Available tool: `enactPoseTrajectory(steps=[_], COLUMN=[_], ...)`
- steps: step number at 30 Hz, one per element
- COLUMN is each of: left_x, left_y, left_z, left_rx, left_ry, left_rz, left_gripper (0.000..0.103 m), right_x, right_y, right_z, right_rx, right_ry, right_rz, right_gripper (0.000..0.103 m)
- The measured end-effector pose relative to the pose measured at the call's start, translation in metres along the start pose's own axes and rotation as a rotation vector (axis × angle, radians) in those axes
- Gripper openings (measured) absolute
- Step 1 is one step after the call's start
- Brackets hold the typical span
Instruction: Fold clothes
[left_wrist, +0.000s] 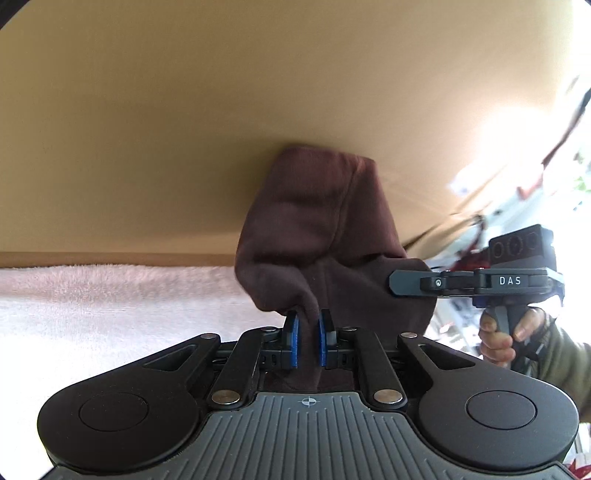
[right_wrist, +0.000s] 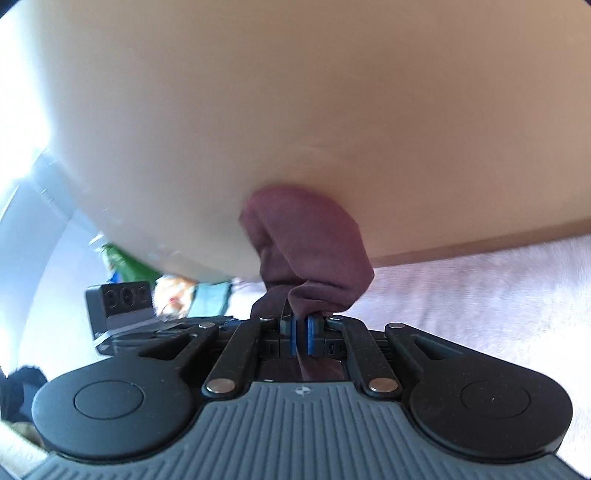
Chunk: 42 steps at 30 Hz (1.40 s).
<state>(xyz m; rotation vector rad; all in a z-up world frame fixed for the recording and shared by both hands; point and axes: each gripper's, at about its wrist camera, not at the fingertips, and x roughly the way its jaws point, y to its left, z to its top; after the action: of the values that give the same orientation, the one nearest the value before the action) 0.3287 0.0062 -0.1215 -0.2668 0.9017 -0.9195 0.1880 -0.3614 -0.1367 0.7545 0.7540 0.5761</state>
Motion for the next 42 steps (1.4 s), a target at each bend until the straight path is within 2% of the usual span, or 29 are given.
enactPoseTrajectory(steps=[5,12,17,21,26,30,32,34,36,37,39,42], left_x=[-0.046,-0.068,-0.056,-0.040,-0.027,-0.032,-0.041,-0.047,-0.052,-0.057,-0.070,-0.081], left_y=[-0.026,-0.058,-0.080,-0.088,-0.081,-0.079,-0.078,-0.081,-0.084,-0.084,-0.084,-0.084], left_z=[-0.030,-0.100,-0.157,-0.185,-0.207,-0.206,-0.205,-0.202,-0.196,-0.194,-0.187,-0.170], left_rx=[0.044,0.070,0.151,0.216,0.254,0.238,0.234,0.226,0.214,0.199,0.161,0.111], left_ry=[-0.016,0.086,0.245,0.355,0.432,0.422,0.423,0.430,0.436,0.424,0.382,0.267], left_rz=[-0.060,-0.095,-0.063,-0.036,0.012,0.015,0.018,0.013,0.006,-0.001,-0.017,-0.037], left_gripper=[0.008,0.011,0.031,0.032,0.042,0.046,0.049,0.054,0.056,0.056,0.058,0.071], right_x=[-0.034,-0.063,-0.067,-0.073,-0.078,-0.073,-0.078,-0.072,-0.071,-0.073,-0.078,-0.096], right_y=[0.038,0.063,0.066,0.056,0.041,0.038,0.038,0.042,0.047,0.049,0.055,0.061], right_z=[-0.028,-0.106,-0.164,-0.206,-0.232,-0.235,-0.235,-0.231,-0.229,-0.227,-0.221,-0.206], right_rx=[-0.056,-0.031,-0.008,0.001,-0.005,-0.010,-0.032,-0.048,-0.074,-0.085,-0.094,-0.097], right_ry=[0.010,0.081,0.190,0.290,0.320,0.313,0.315,0.327,0.346,0.359,0.363,0.268], right_rz=[0.058,0.086,0.044,-0.028,-0.110,-0.126,-0.130,-0.146,-0.155,-0.153,-0.147,-0.153], right_gripper=[0.006,0.007,0.008,0.009,0.010,0.010,0.017,0.037,0.047,0.051,0.052,0.054])
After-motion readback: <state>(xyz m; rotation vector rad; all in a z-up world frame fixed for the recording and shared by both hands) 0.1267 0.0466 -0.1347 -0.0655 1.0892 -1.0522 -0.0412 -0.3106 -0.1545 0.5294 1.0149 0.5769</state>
